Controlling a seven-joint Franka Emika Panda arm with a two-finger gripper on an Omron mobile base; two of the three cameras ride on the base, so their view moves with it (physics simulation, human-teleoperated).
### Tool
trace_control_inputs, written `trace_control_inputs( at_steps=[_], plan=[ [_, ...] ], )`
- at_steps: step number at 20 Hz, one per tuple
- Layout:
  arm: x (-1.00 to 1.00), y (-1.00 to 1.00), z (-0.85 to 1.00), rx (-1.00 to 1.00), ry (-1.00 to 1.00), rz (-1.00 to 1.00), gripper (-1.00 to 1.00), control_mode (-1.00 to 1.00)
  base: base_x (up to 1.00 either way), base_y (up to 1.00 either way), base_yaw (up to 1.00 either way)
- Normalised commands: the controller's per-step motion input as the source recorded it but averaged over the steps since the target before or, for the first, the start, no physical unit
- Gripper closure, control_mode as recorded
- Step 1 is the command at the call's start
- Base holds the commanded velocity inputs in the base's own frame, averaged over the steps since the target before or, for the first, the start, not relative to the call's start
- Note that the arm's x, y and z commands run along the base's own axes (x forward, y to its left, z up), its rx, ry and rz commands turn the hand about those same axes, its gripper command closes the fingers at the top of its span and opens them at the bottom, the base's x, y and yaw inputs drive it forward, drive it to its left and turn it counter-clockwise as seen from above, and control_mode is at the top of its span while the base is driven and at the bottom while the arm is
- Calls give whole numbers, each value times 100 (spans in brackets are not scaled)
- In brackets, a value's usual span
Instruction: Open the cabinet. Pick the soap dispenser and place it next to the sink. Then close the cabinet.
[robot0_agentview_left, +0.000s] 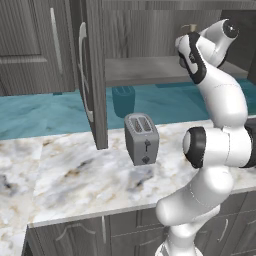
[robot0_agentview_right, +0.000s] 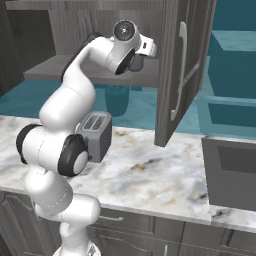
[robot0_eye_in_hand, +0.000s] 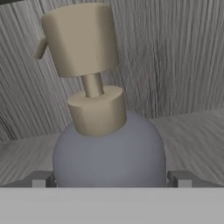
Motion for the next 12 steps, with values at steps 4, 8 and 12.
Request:
trace_control_inputs(
  at_steps=[4, 8, 12],
  plan=[
    [33, -2, -4, 0, 0, 0, -100, -100, 0, 0, 0],
    [15, -10, 0, 2, 0, 1, -100, -100, 0, 0, 0],
    [0, 0, 0, 0, 0, 0, 100, -100, 0, 0, 0]
  ],
)
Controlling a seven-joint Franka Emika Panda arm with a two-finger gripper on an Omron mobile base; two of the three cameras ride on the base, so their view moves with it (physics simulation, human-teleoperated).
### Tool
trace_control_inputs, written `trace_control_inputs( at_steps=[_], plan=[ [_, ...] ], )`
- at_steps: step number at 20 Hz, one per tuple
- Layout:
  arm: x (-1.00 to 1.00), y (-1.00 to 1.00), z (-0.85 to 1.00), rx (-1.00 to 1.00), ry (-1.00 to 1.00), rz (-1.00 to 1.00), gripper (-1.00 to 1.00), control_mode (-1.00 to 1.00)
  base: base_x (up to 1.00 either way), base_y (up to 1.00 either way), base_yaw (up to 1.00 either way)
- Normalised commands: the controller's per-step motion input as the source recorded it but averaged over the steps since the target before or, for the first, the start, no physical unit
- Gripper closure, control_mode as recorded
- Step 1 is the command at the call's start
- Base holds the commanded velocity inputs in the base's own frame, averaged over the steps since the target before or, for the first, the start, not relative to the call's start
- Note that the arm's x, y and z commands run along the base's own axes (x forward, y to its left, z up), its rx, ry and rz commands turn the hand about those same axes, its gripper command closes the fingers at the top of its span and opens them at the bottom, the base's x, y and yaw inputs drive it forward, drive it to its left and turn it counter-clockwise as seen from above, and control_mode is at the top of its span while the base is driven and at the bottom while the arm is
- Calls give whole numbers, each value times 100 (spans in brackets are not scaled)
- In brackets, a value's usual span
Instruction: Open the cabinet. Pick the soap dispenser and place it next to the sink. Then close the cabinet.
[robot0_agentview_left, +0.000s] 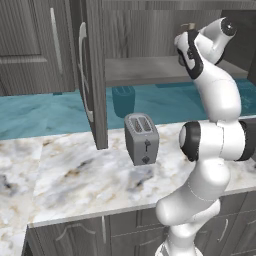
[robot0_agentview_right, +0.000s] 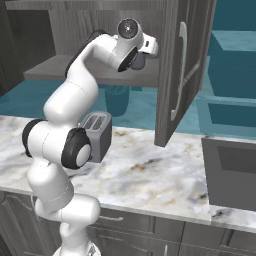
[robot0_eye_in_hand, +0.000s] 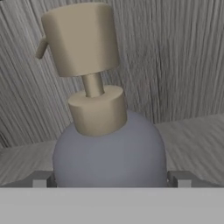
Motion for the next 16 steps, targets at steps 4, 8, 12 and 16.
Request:
trace_control_inputs(
  at_steps=[4, 8, 12, 16],
  plan=[
    [0, 0, 0, 0, 0, 0, 100, -100, 0, 0, 0],
    [-2, 0, 0, 0, 0, 0, 100, -100, 0, 0, 0],
    [-30, 0, 0, 0, -11, 0, 100, -100, 0, 0, 0],
    [-93, 0, 0, 0, -21, 0, 100, -100, 0, 0, 0]
  ],
)
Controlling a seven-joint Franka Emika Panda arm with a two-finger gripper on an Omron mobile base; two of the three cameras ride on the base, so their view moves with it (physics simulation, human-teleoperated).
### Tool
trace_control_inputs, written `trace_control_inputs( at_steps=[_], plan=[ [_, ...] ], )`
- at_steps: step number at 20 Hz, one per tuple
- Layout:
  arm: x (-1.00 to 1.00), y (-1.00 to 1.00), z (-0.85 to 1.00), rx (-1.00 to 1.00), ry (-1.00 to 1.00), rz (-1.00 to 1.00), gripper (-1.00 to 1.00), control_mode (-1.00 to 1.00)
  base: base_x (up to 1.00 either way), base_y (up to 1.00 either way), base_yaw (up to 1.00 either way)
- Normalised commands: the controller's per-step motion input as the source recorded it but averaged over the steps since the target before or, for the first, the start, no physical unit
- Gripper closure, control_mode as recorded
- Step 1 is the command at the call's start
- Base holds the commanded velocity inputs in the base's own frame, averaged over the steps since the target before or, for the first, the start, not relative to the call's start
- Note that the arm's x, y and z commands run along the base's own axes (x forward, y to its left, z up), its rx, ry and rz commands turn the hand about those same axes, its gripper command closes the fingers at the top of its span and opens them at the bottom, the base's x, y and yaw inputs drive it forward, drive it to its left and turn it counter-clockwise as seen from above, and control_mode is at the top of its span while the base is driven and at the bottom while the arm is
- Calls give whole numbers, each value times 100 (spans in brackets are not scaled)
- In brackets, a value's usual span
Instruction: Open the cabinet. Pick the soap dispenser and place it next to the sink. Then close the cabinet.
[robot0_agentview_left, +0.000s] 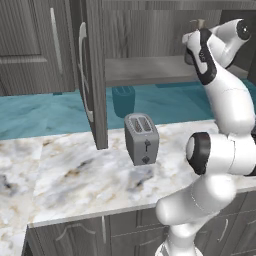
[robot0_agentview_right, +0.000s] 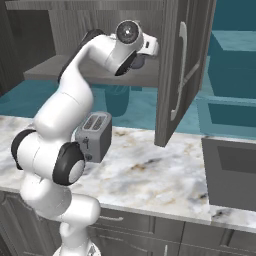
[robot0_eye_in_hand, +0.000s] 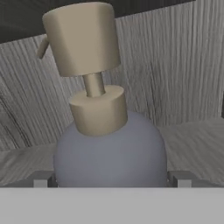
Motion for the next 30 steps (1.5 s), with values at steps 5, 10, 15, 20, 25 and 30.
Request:
trace_control_inputs(
  at_steps=[5, 10, 15, 20, 25, 30],
  plan=[
    [-100, 0, 0, 0, -18, 0, 100, -100, 0, 0, 0],
    [-100, 4, 0, 0, -8, 0, 100, -100, 0, 0, 0],
    [-100, 25, 8, 0, 0, 0, 100, -100, 0, 0, 0],
    [-94, 0, 17, 0, 4, 0, 100, -100, 0, 0, 0],
    [-80, 0, 16, 0, 8, 0, 100, -100, 0, 0, 0],
    [-56, 0, 0, -4, 12, 0, 100, -100, 0, 0, 0]
  ],
)
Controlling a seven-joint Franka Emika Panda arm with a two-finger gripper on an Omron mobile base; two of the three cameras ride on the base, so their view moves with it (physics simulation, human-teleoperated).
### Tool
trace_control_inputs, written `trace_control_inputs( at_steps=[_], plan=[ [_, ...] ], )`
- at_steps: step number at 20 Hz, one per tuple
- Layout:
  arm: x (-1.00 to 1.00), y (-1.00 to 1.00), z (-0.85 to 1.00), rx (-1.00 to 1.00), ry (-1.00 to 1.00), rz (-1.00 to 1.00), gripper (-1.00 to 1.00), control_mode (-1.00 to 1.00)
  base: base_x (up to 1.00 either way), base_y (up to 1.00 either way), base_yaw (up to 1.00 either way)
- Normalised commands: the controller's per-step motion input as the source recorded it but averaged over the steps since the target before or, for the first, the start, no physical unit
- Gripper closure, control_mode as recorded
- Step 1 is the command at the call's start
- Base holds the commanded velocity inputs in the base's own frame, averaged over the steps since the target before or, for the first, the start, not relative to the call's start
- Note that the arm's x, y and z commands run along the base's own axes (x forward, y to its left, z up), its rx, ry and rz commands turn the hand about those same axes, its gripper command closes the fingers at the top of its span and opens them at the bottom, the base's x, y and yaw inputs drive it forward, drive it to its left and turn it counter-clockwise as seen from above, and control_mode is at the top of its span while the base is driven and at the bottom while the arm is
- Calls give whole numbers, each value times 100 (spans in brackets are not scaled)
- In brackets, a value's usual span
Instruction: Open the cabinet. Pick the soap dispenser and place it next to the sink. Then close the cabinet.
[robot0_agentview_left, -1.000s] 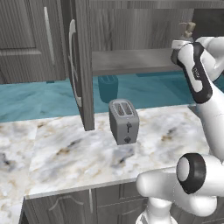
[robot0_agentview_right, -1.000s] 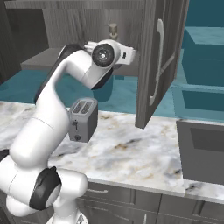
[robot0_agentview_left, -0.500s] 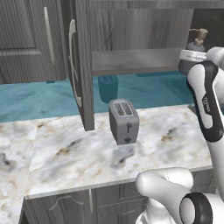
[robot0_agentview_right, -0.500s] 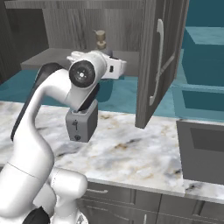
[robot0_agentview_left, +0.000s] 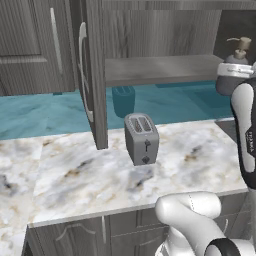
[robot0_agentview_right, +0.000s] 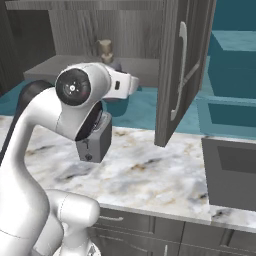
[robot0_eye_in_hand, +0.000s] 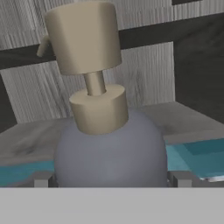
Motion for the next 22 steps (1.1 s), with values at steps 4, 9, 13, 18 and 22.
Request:
trace_control_inputs(
  at_steps=[4, 9, 13, 18, 22],
  plan=[
    [-44, 0, 0, -4, 12, 0, 100, -100, 0, 0, 0],
    [-10, 1, -2, 0, 8, 0, 100, -100, 0, 0, 0],
    [-6, 0, -50, 0, 10, 0, 100, -100, 0, 0, 0],
    [-2, 0, -68, 0, 8, 0, 100, -100, 0, 0, 0],
    [-4, 0, -51, 0, 5, 0, 100, -100, 0, 0, 0]
  ],
)
